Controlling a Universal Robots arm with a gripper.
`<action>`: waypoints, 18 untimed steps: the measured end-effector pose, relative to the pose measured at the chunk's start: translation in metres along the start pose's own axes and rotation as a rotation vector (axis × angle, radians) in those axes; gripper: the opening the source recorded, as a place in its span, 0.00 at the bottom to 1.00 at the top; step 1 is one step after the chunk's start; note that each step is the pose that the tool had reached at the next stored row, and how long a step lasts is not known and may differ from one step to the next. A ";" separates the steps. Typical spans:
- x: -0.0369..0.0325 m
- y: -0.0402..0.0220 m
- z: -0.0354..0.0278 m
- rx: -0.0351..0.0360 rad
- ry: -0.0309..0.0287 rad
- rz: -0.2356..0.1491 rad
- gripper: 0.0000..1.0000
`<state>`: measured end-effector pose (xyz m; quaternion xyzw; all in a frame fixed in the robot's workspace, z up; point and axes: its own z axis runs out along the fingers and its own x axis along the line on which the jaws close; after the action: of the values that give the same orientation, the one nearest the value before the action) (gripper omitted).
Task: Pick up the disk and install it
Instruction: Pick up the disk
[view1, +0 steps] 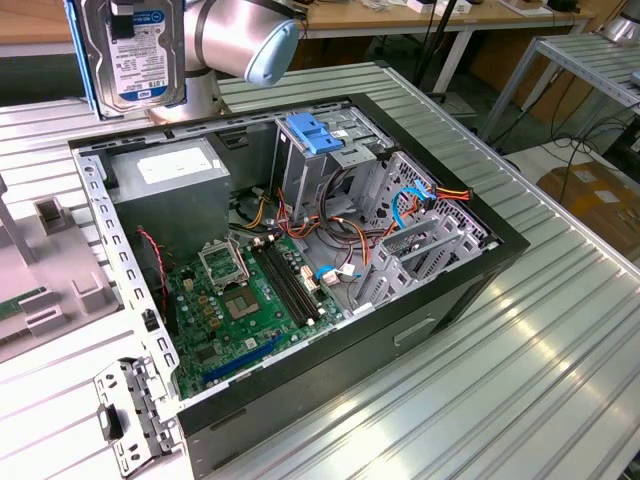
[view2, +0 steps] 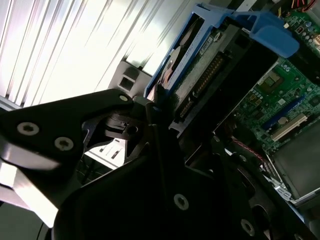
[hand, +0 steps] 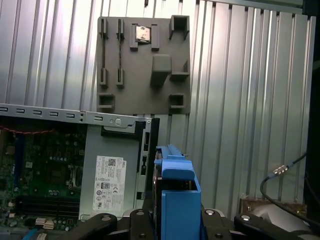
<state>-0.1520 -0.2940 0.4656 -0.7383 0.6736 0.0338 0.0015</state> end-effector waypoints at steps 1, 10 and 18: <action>0.0005 -0.0016 0.0000 0.0000 0.0000 0.000 0.36; 0.0064 -0.0177 -0.0002 -0.0001 0.0000 0.000 0.36; 0.0308 -0.0453 -0.0007 -0.0001 -0.0001 0.001 0.36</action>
<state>-0.1042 -0.3204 0.4627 -0.7381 0.6739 0.0339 0.0015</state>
